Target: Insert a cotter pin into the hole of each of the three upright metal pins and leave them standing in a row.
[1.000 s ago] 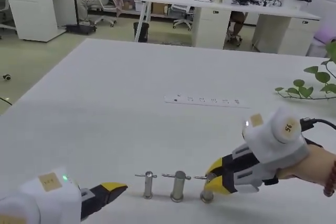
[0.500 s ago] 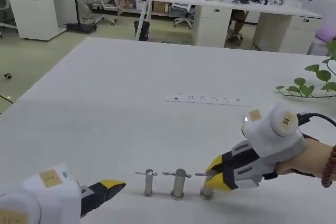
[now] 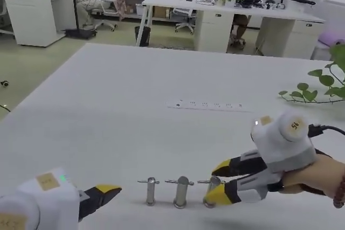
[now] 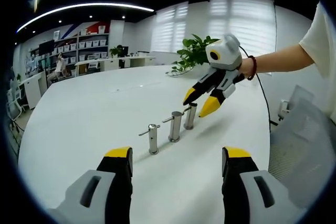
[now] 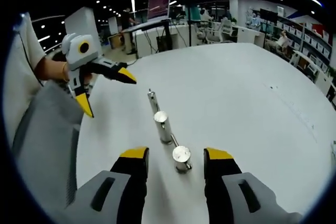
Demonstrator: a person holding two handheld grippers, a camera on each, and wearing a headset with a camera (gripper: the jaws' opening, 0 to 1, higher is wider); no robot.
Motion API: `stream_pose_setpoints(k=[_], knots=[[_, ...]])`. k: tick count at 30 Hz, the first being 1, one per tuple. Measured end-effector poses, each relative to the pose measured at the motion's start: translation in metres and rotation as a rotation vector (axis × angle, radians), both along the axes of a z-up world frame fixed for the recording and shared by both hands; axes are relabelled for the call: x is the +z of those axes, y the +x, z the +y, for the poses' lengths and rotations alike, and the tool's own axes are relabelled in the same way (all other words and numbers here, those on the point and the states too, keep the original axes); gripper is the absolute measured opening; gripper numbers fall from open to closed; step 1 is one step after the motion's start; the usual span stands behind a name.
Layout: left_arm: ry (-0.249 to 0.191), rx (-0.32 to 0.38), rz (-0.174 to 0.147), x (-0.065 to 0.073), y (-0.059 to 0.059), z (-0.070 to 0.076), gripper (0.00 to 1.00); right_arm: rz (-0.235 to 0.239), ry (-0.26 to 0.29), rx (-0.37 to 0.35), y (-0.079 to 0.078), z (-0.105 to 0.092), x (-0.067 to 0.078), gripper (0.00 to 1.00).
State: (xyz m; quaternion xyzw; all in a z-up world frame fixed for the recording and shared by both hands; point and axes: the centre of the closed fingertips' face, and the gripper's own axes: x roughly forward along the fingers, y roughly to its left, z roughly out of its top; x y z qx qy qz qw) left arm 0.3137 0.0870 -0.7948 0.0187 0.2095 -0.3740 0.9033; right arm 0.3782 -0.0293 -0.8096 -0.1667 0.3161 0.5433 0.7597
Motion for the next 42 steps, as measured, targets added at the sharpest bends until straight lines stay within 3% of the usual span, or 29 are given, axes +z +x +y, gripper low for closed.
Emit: stream_pose_setpoints(k=[6,10,14,21,25,29,33,35,37,42], knots=[[-0.013,0.034,0.012,0.004,0.001,0.007,0.68,-0.036,0.036,-0.103,-0.004,-0.006,0.02,0.51],[0.016,0.05,0.007,0.007,0.0,0.014,0.67,-0.055,0.053,-0.163,-0.011,-0.01,0.031,0.54],[0.012,0.066,0.009,0.012,-0.001,0.019,0.68,-0.03,0.107,-0.244,-0.018,-0.013,0.04,0.61],[0.026,0.112,-0.001,0.027,-0.006,0.027,0.74,-0.055,0.154,-0.335,-0.031,-0.021,0.052,0.66],[0.031,0.132,-0.008,0.033,-0.01,0.028,0.78,-0.097,0.141,-0.357,-0.041,-0.024,0.053,0.71],[0.053,0.142,-0.008,0.031,-0.012,0.03,0.84,-0.086,0.153,-0.381,-0.055,-0.025,0.05,0.73],[0.058,0.148,-0.007,0.032,-0.017,0.029,0.89,-0.107,0.114,-0.378,-0.068,-0.03,0.044,0.76],[0.06,0.152,-0.013,0.033,-0.018,0.029,0.9,-0.111,0.143,-0.401,-0.072,-0.032,0.046,0.78],[0.054,0.159,-0.013,0.035,-0.018,0.029,0.92,-0.079,0.199,-0.445,-0.075,-0.032,0.048,0.78],[0.039,0.169,-0.032,0.039,-0.021,0.028,0.98,-0.09,0.219,-0.488,-0.081,-0.04,0.048,0.8]])
